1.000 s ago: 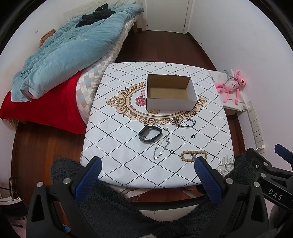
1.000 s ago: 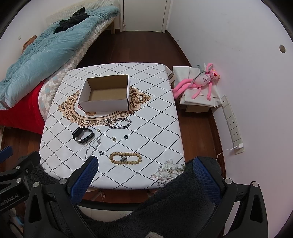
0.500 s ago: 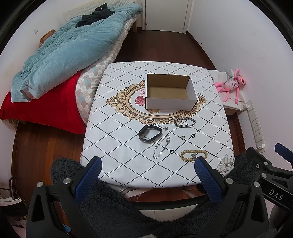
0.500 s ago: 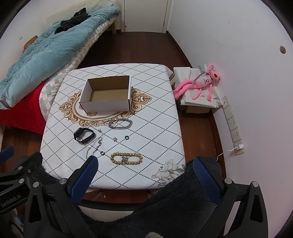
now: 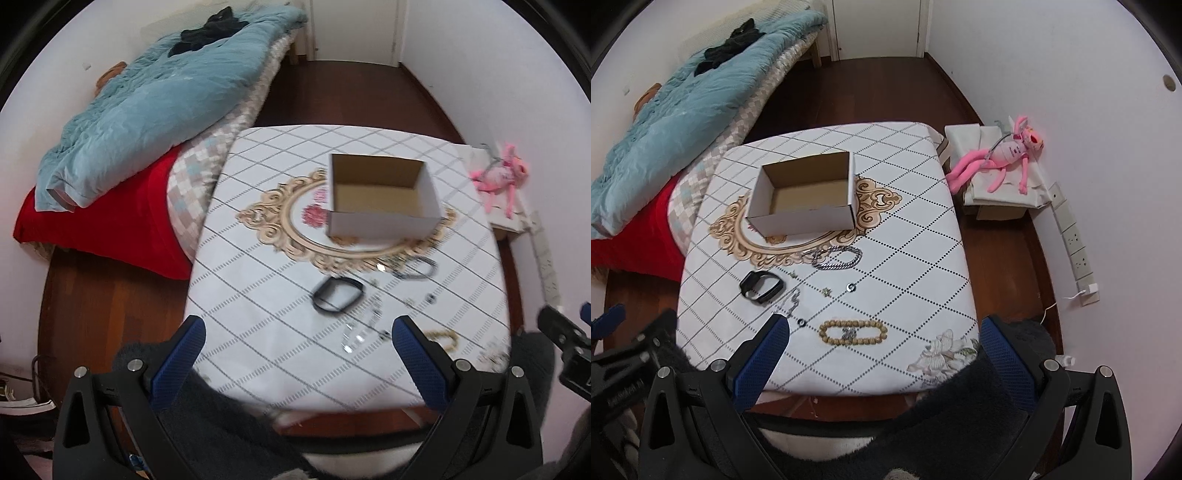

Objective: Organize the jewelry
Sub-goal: 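Grasp the black smartwatch with the left tool while the right tool grasps the wooden bead bracelet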

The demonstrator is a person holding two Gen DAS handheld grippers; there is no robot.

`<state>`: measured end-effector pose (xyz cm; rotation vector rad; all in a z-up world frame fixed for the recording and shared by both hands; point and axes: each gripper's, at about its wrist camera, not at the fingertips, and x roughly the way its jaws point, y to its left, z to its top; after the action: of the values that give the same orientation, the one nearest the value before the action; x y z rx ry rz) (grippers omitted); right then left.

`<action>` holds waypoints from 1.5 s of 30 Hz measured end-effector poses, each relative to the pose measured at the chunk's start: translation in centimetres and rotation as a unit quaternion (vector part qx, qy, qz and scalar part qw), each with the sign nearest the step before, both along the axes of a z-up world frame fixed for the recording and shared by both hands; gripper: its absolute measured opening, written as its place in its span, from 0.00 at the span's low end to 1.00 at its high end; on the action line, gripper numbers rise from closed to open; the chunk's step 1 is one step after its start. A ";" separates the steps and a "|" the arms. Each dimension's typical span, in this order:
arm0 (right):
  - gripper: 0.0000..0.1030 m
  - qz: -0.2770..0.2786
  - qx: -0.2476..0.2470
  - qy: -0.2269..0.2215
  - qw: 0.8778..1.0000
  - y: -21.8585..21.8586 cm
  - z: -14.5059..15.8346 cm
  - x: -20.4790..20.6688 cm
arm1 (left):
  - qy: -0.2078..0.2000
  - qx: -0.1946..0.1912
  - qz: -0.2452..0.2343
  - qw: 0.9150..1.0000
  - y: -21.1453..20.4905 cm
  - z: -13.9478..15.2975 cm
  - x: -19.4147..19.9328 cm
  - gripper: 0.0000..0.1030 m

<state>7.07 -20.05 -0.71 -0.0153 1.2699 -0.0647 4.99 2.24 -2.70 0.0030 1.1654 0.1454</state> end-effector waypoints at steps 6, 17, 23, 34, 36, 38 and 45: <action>1.00 -0.015 0.013 0.073 0.997 -1.2 -7.2 3.1 | 0.039 0.010 0.018 0.999 1.8 -5.5 3.5 0.99; 0.73 -0.062 0.034 0.172 0.983 -3.2 -18.7 2.7 | 0.130 -0.016 0.002 0.991 1.3 -14.4 6.8 0.67; 0.57 -0.073 0.050 0.191 0.978 -3.5 -20.9 2.1 | 0.157 -0.035 -0.005 0.987 1.1 -16.8 7.4 0.48; 0.32 -0.044 0.025 0.176 0.983 -2.4 -20.7 1.7 | 0.158 -0.050 -0.016 0.986 1.4 -18.4 7.7 0.13; 0.09 -0.041 0.028 0.173 0.984 -2.1 -20.4 1.6 | 0.155 -0.043 -0.022 0.987 1.3 -18.2 7.6 0.13; 0.09 -0.044 0.041 0.170 0.984 -2.1 -20.3 1.5 | 0.151 -0.040 -0.025 0.987 1.2 -18.3 7.7 0.12; 0.09 -0.027 0.079 0.134 0.987 -1.6 -17.6 1.8 | 0.130 -0.040 -0.023 0.990 1.4 -15.8 5.9 0.12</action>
<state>8.84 -21.61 -18.28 0.1511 1.5418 -0.0094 10.91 3.67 -18.45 -0.0236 1.4296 0.0586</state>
